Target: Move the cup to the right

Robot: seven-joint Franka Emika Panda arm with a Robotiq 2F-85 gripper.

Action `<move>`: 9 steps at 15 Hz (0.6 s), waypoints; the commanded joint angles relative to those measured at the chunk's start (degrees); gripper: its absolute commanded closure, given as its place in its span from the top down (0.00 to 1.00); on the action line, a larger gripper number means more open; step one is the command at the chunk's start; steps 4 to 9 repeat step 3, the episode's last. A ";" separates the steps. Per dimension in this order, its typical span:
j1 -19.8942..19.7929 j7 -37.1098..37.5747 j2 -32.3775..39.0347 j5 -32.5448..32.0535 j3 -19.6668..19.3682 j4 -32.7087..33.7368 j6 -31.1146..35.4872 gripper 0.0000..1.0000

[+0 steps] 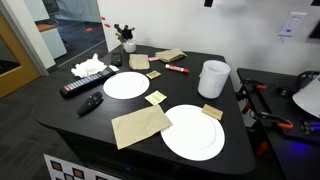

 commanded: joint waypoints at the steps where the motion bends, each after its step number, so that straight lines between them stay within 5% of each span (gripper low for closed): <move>1: -0.23 -0.09 0.01 0.10 0.22 0.03 -0.12 1.00; 9: -0.23 -0.09 0.02 0.10 0.22 0.01 -0.12 1.00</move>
